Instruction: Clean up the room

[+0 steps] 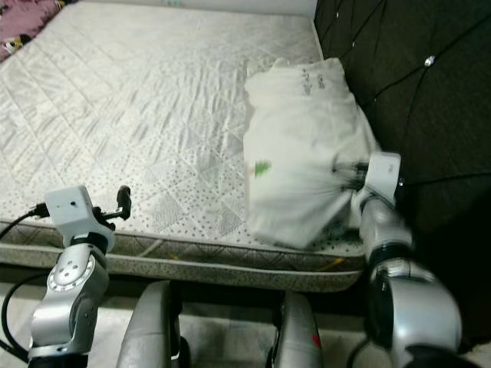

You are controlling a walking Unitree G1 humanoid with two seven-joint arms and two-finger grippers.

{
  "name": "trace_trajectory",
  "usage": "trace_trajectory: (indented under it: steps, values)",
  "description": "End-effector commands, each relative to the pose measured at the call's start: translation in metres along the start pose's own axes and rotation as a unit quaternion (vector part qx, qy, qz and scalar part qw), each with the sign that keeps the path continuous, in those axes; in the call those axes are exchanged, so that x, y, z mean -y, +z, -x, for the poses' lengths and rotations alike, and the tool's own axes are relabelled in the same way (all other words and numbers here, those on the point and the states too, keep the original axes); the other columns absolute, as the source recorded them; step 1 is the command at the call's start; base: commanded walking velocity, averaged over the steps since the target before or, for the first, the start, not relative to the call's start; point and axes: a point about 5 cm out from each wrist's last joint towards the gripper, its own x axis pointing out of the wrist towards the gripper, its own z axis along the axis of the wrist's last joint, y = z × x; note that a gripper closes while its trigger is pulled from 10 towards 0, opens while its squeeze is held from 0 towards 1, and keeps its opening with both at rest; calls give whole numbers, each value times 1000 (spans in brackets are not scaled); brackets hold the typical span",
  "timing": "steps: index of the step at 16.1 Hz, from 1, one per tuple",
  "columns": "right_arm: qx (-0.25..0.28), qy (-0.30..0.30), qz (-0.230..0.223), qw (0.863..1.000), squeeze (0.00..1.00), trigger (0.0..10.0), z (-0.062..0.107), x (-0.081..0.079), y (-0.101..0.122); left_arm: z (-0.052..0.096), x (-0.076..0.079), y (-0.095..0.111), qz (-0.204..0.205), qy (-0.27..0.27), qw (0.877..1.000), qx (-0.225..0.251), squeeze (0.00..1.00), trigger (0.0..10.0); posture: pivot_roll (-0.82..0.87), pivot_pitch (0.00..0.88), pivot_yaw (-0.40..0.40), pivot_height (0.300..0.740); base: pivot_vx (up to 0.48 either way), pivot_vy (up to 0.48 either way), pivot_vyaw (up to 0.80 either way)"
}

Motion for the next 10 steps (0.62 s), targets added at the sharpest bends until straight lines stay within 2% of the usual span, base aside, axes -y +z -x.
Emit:
trace_trajectory:
  steps: [1,3,4,5,7,8,10]
  values:
    - [27,6,-12,1000,0,0,1,-2,4,2,4,-6,-4,-12,1000,-10,0,10000,46,9,3,587,0,0,0]
    - [24,22,-16,999,0,0,4,-11,-6,3,7,-7,-5,-18,1000,-12,0,10000,46,11,4,587,0,0,0]
    - [42,61,0,997,0,0,8,-32,-8,1,7,-5,-4,-20,1000,-10,0,10000,47,13,3,587,0,0,0]
    - [50,75,7,996,0,0,10,-38,-8,1,7,-5,-5,-20,1000,-10,0,10000,45,13,3,587,0,0,0]
    - [56,171,28,983,0,0,26,-85,-20,-1,5,-4,-5,-16,1000,-7,0,10000,46,18,-5,587,0,0,0]
    - [46,180,32,982,0,0,27,-92,-26,0,5,-5,-4,-13,1000,-7,0,10000,48,19,-6,587,0,0,0]
    - [36,175,29,983,0,0,22,-91,-24,4,3,-6,-2,-9,1000,-10,0,10000,53,21,-7,587,0,0,0]
